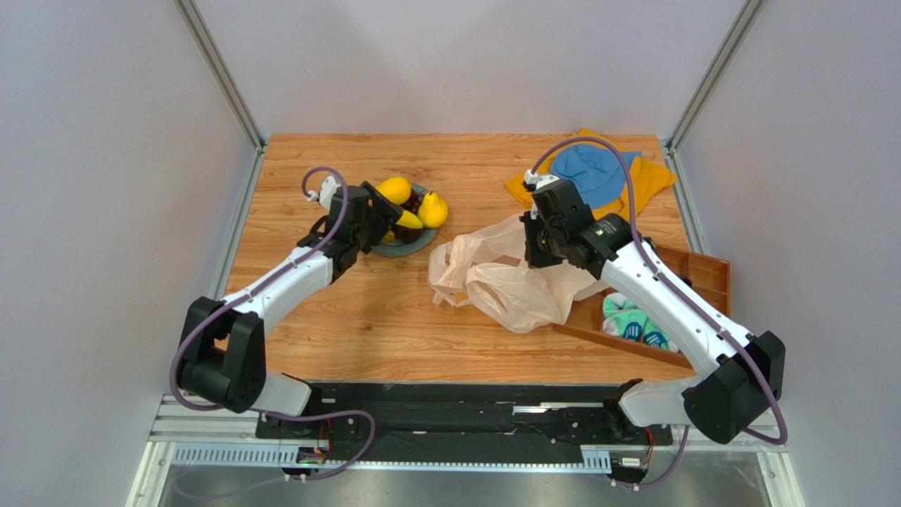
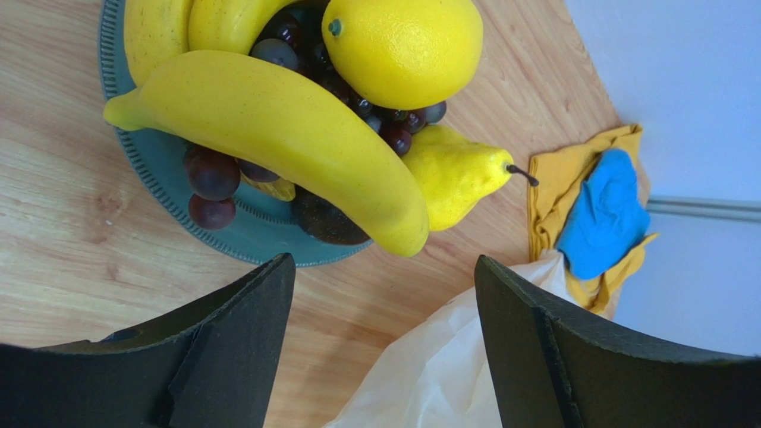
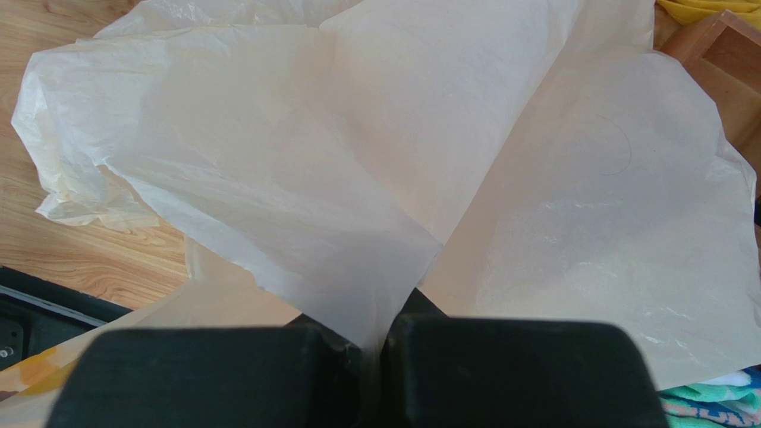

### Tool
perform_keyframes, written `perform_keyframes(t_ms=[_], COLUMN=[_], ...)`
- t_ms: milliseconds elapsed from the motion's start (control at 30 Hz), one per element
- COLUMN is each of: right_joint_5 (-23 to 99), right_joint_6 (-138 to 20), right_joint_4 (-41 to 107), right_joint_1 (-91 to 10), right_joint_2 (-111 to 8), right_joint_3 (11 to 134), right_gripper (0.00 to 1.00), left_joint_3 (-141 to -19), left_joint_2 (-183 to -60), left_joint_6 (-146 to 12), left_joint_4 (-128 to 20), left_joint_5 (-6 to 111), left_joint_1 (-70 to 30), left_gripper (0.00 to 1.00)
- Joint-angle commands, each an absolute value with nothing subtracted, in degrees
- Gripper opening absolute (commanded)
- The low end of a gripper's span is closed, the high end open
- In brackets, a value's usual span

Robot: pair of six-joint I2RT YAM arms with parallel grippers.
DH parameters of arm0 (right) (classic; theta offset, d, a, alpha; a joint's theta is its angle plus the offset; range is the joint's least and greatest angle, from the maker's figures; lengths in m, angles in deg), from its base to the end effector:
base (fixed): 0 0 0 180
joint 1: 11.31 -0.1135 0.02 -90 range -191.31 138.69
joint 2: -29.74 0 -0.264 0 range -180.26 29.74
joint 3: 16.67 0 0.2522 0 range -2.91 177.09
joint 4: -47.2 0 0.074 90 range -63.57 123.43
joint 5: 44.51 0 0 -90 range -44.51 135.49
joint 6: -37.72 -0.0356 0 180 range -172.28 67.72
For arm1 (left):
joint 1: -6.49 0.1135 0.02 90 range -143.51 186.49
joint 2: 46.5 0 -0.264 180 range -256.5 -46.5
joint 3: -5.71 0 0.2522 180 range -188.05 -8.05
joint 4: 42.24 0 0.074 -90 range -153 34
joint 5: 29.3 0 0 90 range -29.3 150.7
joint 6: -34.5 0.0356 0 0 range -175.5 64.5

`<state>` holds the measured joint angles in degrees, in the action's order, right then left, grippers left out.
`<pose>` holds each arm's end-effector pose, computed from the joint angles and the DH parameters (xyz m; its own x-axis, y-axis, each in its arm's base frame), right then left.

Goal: Place the fruits into the plastic bag

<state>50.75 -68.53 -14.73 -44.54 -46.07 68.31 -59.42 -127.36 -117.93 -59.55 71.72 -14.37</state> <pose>0.2281 0.1455 0.3225 -0.7790 -0.1772 -0.6014 -0.2930 0.9509 0.0993 0.2941 -0.1048 0.2464 -0.4129 -0.7738 -0.4804 -0.3592 0.6230 -0.6949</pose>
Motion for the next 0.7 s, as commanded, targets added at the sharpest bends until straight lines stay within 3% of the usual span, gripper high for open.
perform_keyframes(t_ms=[0, 667], right_joint_5=[49.6, 46.6], right_joint_6=[-68.4, -67.4], right_joint_4=[-11.9, -10.5], right_joint_1=[-44.3, -42.2], right_joint_2=[-44.6, -43.7], right_joint_3=[67.7, 66.1], right_gripper=[0.0, 0.0], left_joint_3=[-59.1, -60.4], left_joint_2=[-128.0, -135.0], left_joint_6=[-124.4, -132.1], left_joint_4=[-54.4, -53.5], left_joint_5=[74.0, 78.9], left_joint_1=[-14.6, -17.2], left_gripper=[0.82, 0.8])
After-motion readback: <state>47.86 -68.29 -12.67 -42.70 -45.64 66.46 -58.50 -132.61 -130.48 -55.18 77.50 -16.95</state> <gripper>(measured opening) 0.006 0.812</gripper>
